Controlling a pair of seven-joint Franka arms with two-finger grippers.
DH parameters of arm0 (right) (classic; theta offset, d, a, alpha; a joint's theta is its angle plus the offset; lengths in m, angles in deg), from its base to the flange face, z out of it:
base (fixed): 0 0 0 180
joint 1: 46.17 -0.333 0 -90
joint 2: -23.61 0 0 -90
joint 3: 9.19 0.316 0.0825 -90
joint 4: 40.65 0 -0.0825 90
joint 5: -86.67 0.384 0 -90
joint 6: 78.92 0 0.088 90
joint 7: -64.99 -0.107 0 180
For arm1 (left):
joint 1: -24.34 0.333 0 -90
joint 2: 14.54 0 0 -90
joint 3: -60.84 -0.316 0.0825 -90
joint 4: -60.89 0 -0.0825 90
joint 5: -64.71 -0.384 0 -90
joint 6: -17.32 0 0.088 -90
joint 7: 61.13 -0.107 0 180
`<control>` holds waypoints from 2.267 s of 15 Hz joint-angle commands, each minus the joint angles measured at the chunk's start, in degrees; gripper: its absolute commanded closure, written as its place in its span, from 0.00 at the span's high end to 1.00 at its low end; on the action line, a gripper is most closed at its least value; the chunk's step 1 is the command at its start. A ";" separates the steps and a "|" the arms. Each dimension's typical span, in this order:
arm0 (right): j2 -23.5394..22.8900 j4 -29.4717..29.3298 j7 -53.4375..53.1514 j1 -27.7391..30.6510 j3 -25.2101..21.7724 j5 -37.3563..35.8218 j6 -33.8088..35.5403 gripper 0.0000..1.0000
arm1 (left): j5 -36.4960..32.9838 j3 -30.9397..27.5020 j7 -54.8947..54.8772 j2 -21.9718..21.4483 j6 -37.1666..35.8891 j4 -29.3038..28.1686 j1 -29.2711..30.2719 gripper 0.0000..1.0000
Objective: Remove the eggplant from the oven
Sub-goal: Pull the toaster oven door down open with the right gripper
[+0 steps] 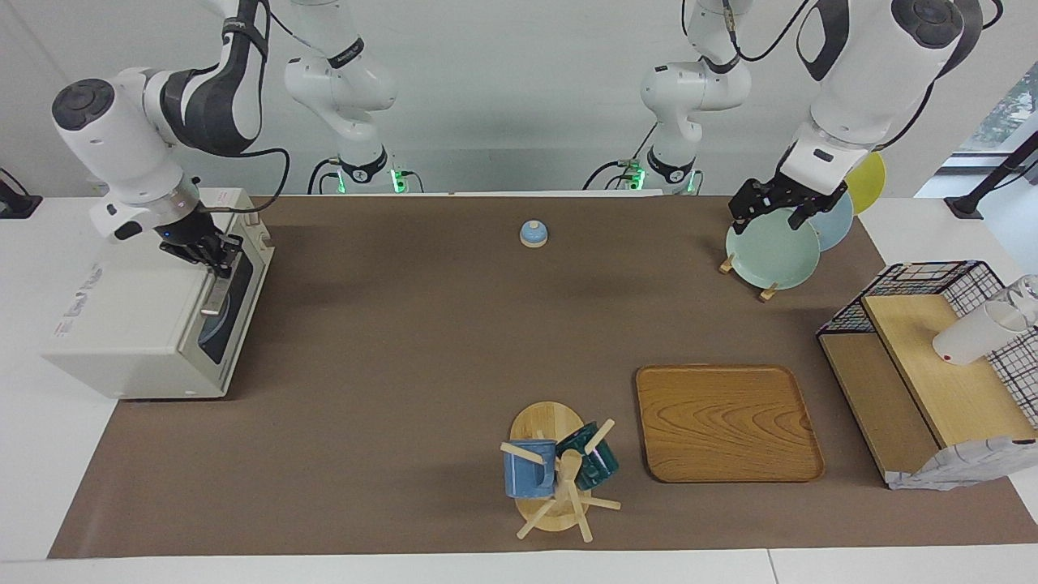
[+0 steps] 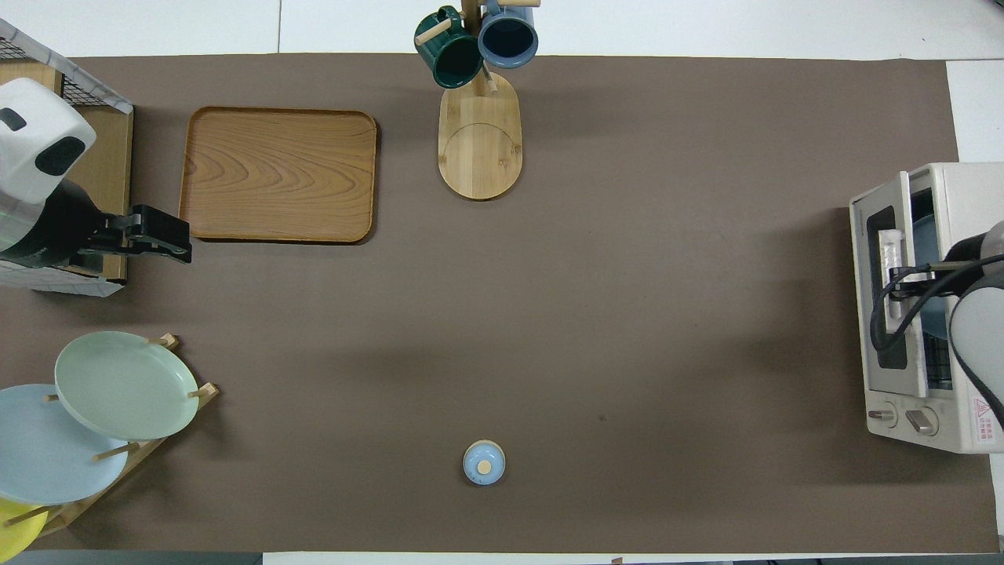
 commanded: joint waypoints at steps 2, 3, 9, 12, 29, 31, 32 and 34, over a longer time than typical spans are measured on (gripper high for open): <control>-3.60 4.88 1.14 -0.95 -0.05 0.19 -11.63 0.00 | 0.43 0.24 -0.25 -0.70 0.65 -0.24 0.87 1.00; -4.82 4.98 1.14 -1.21 -0.05 0.19 -12.95 0.00 | 0.43 0.24 -0.25 -0.70 0.65 -0.24 0.95 1.00; -8.35 6.82 -0.52 -4.47 -0.05 0.19 -20.87 0.00 | 0.43 0.24 -0.43 -0.79 3.02 -0.86 0.96 1.00; -9.84 6.82 -1.58 -4.47 -0.05 0.19 -21.31 0.00 | 0.43 0.24 -0.60 -0.79 3.11 -0.95 0.96 1.00; -12.31 8.58 -9.74 -8.32 0.21 0.46 -23.51 0.00 | 0.43 0.16 -0.34 -0.79 5.39 -1.21 0.96 1.00; -12.30 8.50 -13.43 -10.61 0.12 0.37 -23.33 0.00 | 0.43 0.16 -0.34 -0.79 5.48 -1.21 0.87 1.00; -12.30 8.41 -14.32 -11.23 0.21 0.46 -22.90 0.00 | 0.43 0.16 -0.34 -0.79 5.57 -1.30 0.95 1.00; -12.30 7.97 -14.33 -11.23 0.21 0.46 -22.45 0.00 | 0.52 0.07 -0.52 -0.70 5.92 -1.21 1.39 1.00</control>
